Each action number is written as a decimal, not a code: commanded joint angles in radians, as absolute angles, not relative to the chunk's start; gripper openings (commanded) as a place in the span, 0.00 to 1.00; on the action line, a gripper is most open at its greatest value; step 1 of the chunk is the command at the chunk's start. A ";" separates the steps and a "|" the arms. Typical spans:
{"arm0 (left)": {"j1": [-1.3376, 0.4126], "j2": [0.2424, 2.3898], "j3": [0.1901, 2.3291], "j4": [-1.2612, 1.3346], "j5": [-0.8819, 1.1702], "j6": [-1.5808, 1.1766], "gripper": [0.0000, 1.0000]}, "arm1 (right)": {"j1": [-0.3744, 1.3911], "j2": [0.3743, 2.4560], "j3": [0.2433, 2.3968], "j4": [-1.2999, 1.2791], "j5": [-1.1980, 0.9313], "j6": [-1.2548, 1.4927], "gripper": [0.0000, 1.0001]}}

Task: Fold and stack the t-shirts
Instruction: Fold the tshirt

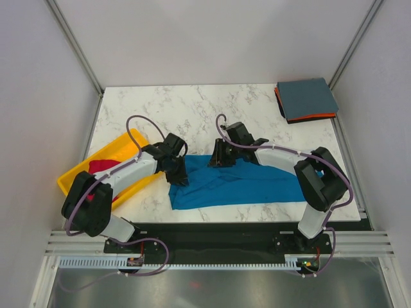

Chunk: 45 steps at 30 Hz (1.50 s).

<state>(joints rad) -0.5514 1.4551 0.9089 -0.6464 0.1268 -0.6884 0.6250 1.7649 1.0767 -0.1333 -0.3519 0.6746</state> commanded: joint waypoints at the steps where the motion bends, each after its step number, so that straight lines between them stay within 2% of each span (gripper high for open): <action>1: -0.554 1.463 0.888 -0.626 0.133 -0.678 0.25 | 0.621 1.764 1.043 -0.161 -0.347 0.631 0.39; 6: -0.560 1.428 0.851 -0.621 0.149 -0.653 0.38 | 0.624 1.764 1.006 -0.184 -0.291 0.624 0.39; 10: -0.568 1.433 0.830 -0.609 0.163 -0.664 0.39 | 0.623 1.773 1.000 -0.179 -0.272 0.627 0.39; 14: -0.558 1.436 0.857 -0.627 0.179 -0.664 0.34 | 0.624 1.747 1.022 -0.199 -0.262 0.649 0.39; 20: -0.457 1.364 0.928 -0.733 0.147 -0.612 0.34 | 0.670 1.648 1.042 -0.215 -0.140 0.820 0.45; 24: -0.425 1.348 0.940 -0.718 0.238 -0.568 0.34 | 0.686 1.623 1.055 -0.225 -0.075 0.830 0.45; 27: -0.422 1.376 1.000 -0.718 0.183 -0.558 0.34 | 0.658 1.620 1.090 -0.262 -0.054 0.810 0.44; 36: -0.380 1.626 1.261 -0.779 0.011 -0.551 0.29 | 0.623 1.638 1.175 -0.340 -0.034 0.700 0.44; 44: -0.341 1.752 1.328 -0.775 -0.020 -0.503 0.27 | 0.604 1.655 1.150 -0.333 -0.021 0.667 0.44; 45: -0.342 1.784 1.336 -0.775 -0.028 -0.502 0.24 | 0.601 1.664 1.150 -0.333 -0.023 0.663 0.44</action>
<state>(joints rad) -0.3466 1.7382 1.2736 -0.7700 0.0128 -0.5598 0.6125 1.6485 1.1362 -0.3302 -0.0433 0.6941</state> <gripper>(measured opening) 0.270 0.444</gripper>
